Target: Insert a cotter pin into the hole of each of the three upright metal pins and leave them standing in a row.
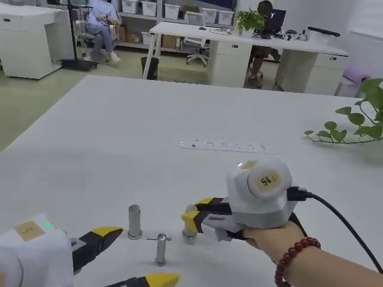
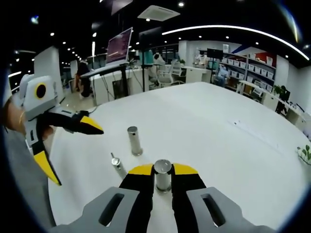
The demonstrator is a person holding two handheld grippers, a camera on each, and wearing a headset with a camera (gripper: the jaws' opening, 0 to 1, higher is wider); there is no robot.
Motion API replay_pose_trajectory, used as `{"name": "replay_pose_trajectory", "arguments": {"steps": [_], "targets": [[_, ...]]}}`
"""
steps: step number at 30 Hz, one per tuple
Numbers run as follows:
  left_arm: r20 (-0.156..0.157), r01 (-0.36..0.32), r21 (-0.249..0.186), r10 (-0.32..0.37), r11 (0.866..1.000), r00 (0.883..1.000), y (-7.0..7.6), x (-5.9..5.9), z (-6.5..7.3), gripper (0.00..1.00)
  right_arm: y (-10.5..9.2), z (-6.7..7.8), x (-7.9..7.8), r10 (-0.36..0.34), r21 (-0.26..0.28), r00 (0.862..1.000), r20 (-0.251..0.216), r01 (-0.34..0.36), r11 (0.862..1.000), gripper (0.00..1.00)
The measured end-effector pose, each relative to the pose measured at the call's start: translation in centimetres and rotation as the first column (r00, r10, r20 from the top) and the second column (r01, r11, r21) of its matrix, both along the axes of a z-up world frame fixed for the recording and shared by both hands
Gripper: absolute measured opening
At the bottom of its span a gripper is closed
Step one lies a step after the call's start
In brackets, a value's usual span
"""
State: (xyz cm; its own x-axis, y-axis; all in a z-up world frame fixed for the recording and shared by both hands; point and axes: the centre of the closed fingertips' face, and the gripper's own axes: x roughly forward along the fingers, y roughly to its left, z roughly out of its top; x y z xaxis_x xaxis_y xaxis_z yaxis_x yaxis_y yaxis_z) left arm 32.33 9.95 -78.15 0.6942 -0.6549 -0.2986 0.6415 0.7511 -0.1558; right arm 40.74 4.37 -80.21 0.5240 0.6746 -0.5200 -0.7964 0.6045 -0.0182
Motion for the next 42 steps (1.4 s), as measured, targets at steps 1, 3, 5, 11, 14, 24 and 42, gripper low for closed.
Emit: {"name": "replay_pose_trajectory", "arguments": {"steps": [1,3,5,11,14,24,42], "targets": [[0.001,0.002,0.001,-0.002,1.000,1.000,0.0,-0.1,0.1,0.70,-0.2,0.0,-0.3,-0.010,0.002,1.000,-0.001,0.010,1.000,0.13],[0.005,0.005,0.001,-0.005,1.000,1.000,-0.1,-0.2,0.2,0.70,-0.5,0.1,-0.7,-0.020,0.005,1.000,-0.002,0.020,1.000,0.13],[0.007,0.007,0.001,-0.007,1.000,1.000,-0.1,-0.2,0.2,0.70,-0.8,0.1,-1.2,-0.037,0.009,0.999,-0.008,0.038,0.999,0.13],[0.012,0.014,0.003,-0.014,1.000,1.000,-0.2,-0.4,0.3,0.69,-1.6,-0.3,-2.8,-0.093,0.001,0.996,-0.018,0.093,0.996,0.13],[0.012,0.017,0.001,-0.017,1.000,1.000,-0.3,-0.6,0.3,0.69,-1.7,-0.5,-3.6,-0.105,-0.001,0.994,-0.020,0.105,0.995,0.13],[0.020,0.020,-0.007,-0.019,1.000,1.000,-0.4,-0.9,0.4,0.68,-1.6,-1.2,-5.7,-0.118,-0.013,0.993,-0.028,0.118,0.993,0.13],[0.023,0.029,-0.004,-0.029,1.000,0.999,-0.8,-1.2,0.3,0.67,-1.2,-1.7,-7.0,-0.125,0.003,0.992,-0.023,0.125,0.992,0.14]]}}
